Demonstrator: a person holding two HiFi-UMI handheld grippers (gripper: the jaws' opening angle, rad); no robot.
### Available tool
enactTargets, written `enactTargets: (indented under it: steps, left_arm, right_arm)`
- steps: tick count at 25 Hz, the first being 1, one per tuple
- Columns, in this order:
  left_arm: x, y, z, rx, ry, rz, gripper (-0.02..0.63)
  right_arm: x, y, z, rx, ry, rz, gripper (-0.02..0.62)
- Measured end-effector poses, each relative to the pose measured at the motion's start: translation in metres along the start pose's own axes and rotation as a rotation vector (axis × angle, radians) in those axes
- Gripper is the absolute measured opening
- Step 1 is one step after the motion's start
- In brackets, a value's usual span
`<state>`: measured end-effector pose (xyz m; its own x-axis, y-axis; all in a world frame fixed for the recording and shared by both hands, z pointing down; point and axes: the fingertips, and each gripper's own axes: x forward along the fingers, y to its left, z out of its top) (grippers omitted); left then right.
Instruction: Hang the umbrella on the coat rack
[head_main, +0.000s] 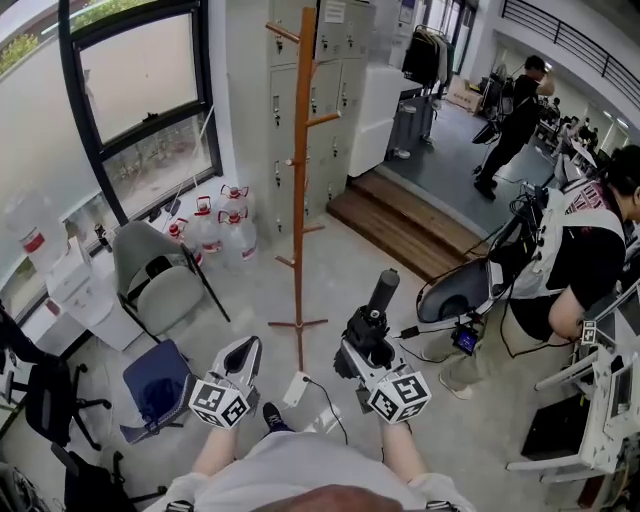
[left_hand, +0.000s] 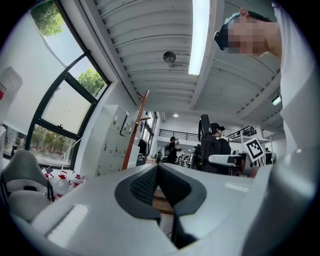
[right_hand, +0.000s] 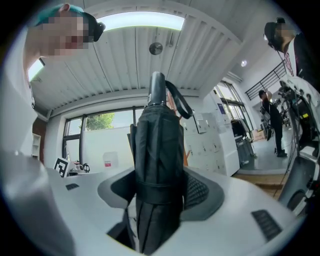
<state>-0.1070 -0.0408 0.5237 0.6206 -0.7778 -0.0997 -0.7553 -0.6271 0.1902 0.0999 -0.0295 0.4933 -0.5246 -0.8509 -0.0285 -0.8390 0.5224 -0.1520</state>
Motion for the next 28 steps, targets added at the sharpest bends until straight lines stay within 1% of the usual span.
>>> enactTargets:
  steps: [5,9,14,17,20,28]
  left_arm:
    - [0.056,0.076,0.016,0.013,0.012,-0.071,0.009]
    - [0.090,0.109,0.024,0.020,0.019,-0.108,0.009]
    - [0.116,0.127,0.026,0.003,0.021,-0.112,0.009]
    - [0.127,0.135,0.026,-0.015,0.016,-0.089,0.009]
    - [0.139,0.139,0.030,-0.024,-0.008,-0.060,0.009]
    - [0.165,0.139,0.033,-0.023,-0.030,-0.017,0.009]
  right_arm:
    - [0.082,-0.020,0.010,-0.015,-0.033,-0.058,0.256]
    - [0.126,-0.036,0.020,-0.027,-0.049,-0.081,0.256]
    - [0.159,-0.056,0.026,-0.030,-0.040,-0.072,0.256]
    - [0.174,-0.065,0.029,-0.028,-0.032,-0.049,0.256]
    - [0.187,-0.075,0.032,-0.019,-0.019,-0.013,0.256]
    - [0.215,-0.100,0.050,-0.046,-0.004,0.061,0.256]
